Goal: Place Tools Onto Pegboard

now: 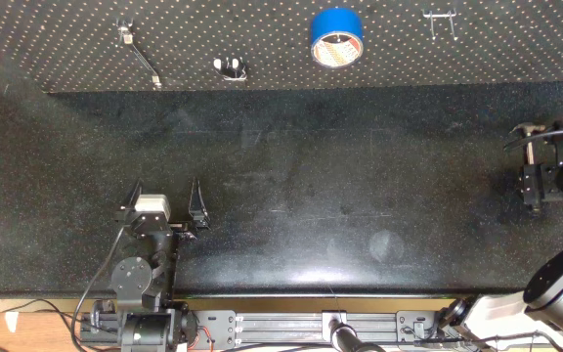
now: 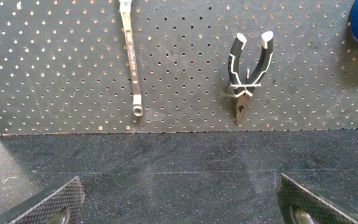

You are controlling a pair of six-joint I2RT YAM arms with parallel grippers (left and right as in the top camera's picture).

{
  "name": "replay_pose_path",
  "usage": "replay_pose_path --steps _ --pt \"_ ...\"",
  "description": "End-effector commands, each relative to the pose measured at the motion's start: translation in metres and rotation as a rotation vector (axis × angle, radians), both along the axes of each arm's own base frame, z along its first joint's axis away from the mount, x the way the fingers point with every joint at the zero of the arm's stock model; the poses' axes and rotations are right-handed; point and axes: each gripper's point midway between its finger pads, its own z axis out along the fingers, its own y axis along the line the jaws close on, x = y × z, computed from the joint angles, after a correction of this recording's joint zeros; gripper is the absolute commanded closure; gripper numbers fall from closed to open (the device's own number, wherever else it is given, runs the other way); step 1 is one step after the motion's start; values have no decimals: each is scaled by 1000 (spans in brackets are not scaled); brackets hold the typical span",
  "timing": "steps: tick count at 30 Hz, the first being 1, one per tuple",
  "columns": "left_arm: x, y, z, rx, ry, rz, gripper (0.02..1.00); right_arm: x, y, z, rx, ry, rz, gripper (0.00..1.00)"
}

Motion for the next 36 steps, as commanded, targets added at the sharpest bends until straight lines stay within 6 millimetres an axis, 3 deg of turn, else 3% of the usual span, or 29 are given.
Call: replay_pose_path --steps 1,10,19,36 --pt "-1 0 0 9 -1 1 23 0 -5 -6 -13 14 16 1" --pt "-1 0 0 9 -1 1 23 2 -6 -6 -19 8 36 1" --pt "-1 0 0 9 -1 1 23 14 7 -13 -30 23 84 1" --pt "-1 0 0 9 -1 1 23 -1 6 -30 -19 122 73 1"
